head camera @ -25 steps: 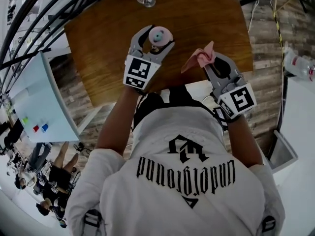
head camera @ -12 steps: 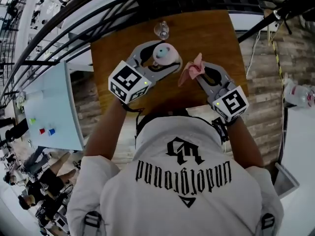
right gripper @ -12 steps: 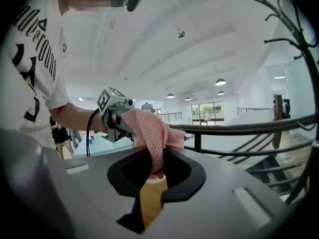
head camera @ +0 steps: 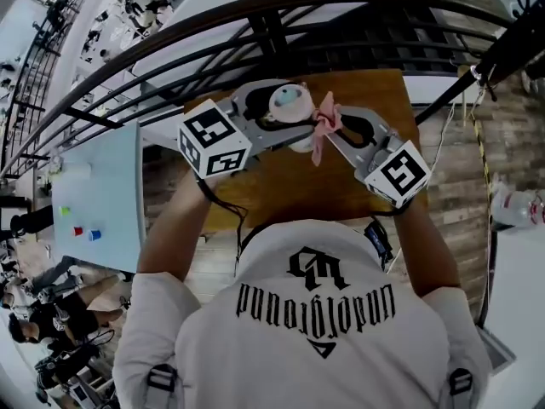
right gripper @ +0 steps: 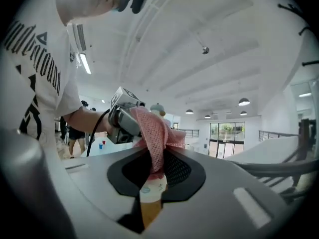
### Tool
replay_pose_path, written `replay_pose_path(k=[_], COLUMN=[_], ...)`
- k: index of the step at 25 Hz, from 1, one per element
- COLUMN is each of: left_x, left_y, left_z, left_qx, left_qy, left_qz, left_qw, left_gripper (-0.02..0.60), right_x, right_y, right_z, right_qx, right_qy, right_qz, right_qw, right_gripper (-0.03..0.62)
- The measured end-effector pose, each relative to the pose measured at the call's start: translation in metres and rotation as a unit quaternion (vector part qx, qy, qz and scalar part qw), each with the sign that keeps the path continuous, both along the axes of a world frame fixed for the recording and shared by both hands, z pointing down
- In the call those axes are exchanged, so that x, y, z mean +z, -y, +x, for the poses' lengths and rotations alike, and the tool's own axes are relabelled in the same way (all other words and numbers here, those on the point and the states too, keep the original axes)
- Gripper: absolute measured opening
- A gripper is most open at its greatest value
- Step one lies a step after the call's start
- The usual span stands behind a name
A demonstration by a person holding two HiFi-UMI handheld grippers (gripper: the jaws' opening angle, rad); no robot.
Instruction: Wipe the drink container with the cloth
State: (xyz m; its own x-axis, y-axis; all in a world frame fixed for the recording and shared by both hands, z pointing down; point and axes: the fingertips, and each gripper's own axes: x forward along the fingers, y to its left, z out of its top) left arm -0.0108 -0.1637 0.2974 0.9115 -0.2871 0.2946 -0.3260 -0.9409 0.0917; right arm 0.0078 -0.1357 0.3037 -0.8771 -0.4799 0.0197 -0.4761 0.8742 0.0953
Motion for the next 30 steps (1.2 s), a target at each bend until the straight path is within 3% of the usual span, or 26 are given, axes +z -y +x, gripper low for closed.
replay_pose_path(k=[4, 8, 18, 26, 30], left_x=[-0.017, -0.022, -0.021, -0.03, -0.03], left_y=[0.009, 0.019, 0.046, 0.057, 0.065], left_z=[-0.003, -0.004, 0.005, 0.01, 0.011], left_qx=[-0.019, -0.041, -0.083, -0.108, -0.117], left_qy=[-0.01, 0.002, 0.021, 0.011, 0.01], left_qz=[-0.001, 0.014, 0.036, 0.042, 0.035], left_qw=[0.9998, 0.9991, 0.9956, 0.9931, 0.9924], left_gripper=[0.387, 0.386, 0.385, 0.386, 0.387], right_x=[0.043, 0.084, 0.002, 0.087, 0.078], right_y=[-0.005, -0.014, 0.005, 0.016, 0.02], right_z=[-0.006, -0.018, -0.032, -0.039, -0.044], right_qx=[0.004, -0.001, 0.039, 0.076, 0.077], right_qy=[-0.01, -0.029, -0.016, -0.055, -0.054], right_qz=[-0.032, -0.062, 0.008, -0.069, -0.062], right_qw=[0.999, 0.998, 0.999, 0.993, 0.994], right_gripper=[0.043, 0.043, 0.043, 0.043, 0.043])
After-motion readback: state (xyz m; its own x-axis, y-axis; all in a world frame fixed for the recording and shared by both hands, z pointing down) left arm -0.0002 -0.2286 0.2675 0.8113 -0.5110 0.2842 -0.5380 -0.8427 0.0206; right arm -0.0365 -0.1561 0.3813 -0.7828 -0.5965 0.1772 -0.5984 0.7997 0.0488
